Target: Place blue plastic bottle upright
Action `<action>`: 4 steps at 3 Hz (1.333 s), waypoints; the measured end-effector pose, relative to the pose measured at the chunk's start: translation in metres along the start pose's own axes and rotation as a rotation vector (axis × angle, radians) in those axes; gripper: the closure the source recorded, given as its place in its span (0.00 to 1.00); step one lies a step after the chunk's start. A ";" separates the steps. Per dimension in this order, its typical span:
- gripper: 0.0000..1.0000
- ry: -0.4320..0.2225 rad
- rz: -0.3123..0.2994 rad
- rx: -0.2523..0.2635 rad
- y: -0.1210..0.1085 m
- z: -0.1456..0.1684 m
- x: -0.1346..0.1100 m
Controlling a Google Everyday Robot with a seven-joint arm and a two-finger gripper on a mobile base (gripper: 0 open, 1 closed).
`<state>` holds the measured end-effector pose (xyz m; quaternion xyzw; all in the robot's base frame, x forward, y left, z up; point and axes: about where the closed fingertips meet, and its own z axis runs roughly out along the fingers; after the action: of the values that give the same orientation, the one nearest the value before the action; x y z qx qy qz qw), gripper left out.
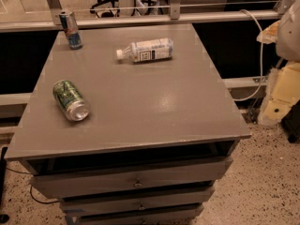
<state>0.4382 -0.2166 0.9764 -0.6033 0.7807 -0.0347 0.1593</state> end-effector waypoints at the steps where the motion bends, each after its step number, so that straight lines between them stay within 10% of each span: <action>1: 0.00 0.000 0.000 0.000 0.000 0.000 0.000; 4: 0.00 -0.251 0.021 0.057 -0.061 0.037 -0.034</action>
Offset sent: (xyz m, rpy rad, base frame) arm 0.0132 0.0087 -0.0093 0.0644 -0.0224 0.0153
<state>0.5131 -0.1953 0.9634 -0.5900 0.7595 0.0208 0.2732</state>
